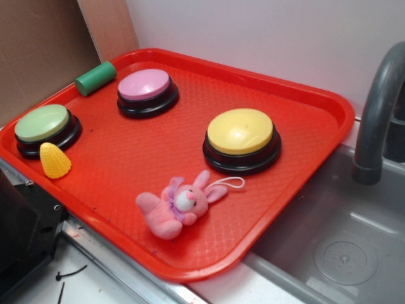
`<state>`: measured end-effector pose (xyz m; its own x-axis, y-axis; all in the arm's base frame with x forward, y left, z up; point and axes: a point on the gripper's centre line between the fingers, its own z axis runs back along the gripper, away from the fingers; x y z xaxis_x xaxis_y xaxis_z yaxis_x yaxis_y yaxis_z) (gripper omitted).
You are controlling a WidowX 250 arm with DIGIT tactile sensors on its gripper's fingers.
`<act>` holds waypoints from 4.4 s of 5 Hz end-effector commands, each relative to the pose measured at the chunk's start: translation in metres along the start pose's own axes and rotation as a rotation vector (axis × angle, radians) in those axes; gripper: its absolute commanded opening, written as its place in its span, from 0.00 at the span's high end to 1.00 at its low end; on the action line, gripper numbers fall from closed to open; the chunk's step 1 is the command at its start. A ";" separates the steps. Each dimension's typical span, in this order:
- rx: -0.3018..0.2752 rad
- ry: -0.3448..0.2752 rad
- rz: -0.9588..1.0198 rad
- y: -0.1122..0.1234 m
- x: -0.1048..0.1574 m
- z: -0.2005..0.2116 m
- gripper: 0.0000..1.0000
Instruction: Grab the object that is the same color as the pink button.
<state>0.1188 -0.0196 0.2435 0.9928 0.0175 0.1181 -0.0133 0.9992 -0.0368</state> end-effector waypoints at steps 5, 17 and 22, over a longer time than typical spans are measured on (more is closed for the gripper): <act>-0.059 -0.070 0.158 -0.059 0.021 -0.064 0.00; 0.012 0.039 0.151 -0.116 0.020 -0.234 1.00; -0.018 -0.082 0.305 -0.041 0.052 -0.038 1.00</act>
<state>0.1752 -0.0588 0.2028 0.9347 0.3207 0.1534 -0.3133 0.9470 -0.0704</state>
